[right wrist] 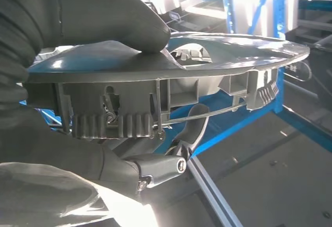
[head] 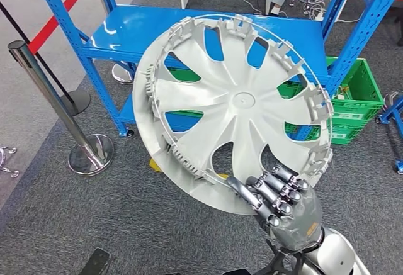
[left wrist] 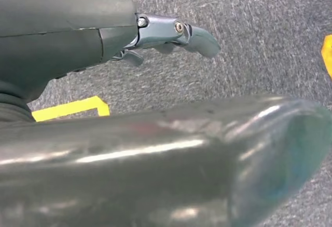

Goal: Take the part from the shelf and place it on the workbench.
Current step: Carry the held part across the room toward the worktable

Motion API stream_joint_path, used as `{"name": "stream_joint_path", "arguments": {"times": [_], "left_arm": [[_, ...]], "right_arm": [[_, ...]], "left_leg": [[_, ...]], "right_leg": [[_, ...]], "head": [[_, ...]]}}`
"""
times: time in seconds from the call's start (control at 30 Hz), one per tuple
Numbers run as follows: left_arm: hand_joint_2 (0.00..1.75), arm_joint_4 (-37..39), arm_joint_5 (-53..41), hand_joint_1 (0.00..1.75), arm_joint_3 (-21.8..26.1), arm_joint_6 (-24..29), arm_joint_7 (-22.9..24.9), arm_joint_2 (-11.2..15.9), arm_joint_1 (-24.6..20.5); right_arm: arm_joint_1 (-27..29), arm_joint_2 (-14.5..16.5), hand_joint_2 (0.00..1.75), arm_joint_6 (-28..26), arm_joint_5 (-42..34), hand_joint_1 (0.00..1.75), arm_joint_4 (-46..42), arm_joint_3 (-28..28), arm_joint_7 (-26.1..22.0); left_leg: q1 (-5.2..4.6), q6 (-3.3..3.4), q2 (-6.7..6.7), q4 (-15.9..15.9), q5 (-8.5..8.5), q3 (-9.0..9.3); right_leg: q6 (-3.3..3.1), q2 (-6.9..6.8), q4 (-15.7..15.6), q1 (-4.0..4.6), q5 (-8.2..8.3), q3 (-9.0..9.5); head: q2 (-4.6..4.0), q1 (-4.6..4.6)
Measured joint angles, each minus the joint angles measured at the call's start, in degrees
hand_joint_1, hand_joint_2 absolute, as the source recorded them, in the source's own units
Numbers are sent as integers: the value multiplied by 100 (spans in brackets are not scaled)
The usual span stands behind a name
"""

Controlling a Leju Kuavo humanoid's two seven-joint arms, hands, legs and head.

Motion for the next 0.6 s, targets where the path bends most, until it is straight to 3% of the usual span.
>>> {"name": "stream_joint_path", "arguments": {"times": [0.03, 0.07, 0.1, 0.17, 0.23, 0.3, 0.37, 0.4, 0.47, 0.53, 0.57, 0.6], "left_arm": [[0, -2, -1, 0, -1, 0, 0, -2, -4], [0, -3, -1, 0, -1, 0, 0, -4, -6], [0, -4, -2, 0, 0, 0, 0, -4, -6], [0, -7, -5, 0, 2, -2, -1, -3, -8], [0, -10, -8, 0, 7, -10, -7, -3, -20], [0, -16, -7, 0, 14, -21, -16, -1, -32], [0, -22, -1, 0, 18, -27, -21, 1, -24], [0, -24, 3, 0, 20, -31, -21, 1, -20], [0, -25, 0, 0, 33, -31, -23, -3, -18], [0, -25, -82, 0, 45, 20, -68, -7, -15], [0, -20, -138, 0, 45, 57, -123, -15, -13], [0, -9, -185, 0, 44, 91, -195, -29, -11]], "right_arm": [[0, 2, 175, 0, 0, 175, 1, 1, -2], [0, 4, 175, 1, 0, 175, 1, 2, -4], [0, 7, 175, 1, 0, 175, 1, 2, -8], [0, 14, 175, 0, 0, 175, 1, 2, -14], [-3, 23, 175, -1, -2, 175, 1, 2, -17], [-14, 34, 175, -1, -12, 175, 1, 4, -17], [-23, 41, 175, -1, -16, 175, 2, 8, -14], [-26, 43, 175, -1, -13, 175, 2, 9, -10], [-32, 43, 175, -1, 3, 175, 3, 17, 2], [-42, 43, 175, -1, 31, 175, 8, 29, 24], [-44, 43, 175, -1, 47, 175, 12, 34, 35], [-47, 43, 175, -1, 63, 175, 16, 38, 42]], "left_leg": [[16, -23, 0, 347, -114, -20], [31, -40, 0, 576, -96, 9], [43, -50, 0, 621, 27, 108], [59, -41, -2, 158, 283, 543], [52, 10, -8, -620, 224, 1060], [23, 83, -12, -1009, 122, 1246], [15, 170, 3, -1064, 234, 1152], [20, 220, 17, -1085, 309, 1084], [33, 298, 41, -1111, 463, 919], [29, 327, 44, -1108, 617, 726], [26, 326, 44, -1105, 700, 623], [24, 319, 44, -1101, 781, 517]], "right_leg": [[0, -8, 60, 1, 51, -112], [4, -14, 130, 1, 97, -234], [9, -17, 206, 0, 138, -365], [33, -18, 348, -3, 205, -597], [80, -14, 441, 9, 277, -749], [144, -15, 447, 10, 386, -825], [219, -6, 422, -7, 458, -887], [252, 6, 462, -12, 368, -935], [293, 34, 824, -21, -144, -1080], [317, 41, 1492, -24, -663, -1194], [325, 42, 1778, -24, -720, -1185], [330, 42, 1931, -24, -621, -1115]], "head": [[0, -9], [0, -14], [0, -18], [0, -23], [0, -23], [0, -21], [0, -25], [0, -26], [0, -27], [0, -24], [0, -25], [0, -25]]}}
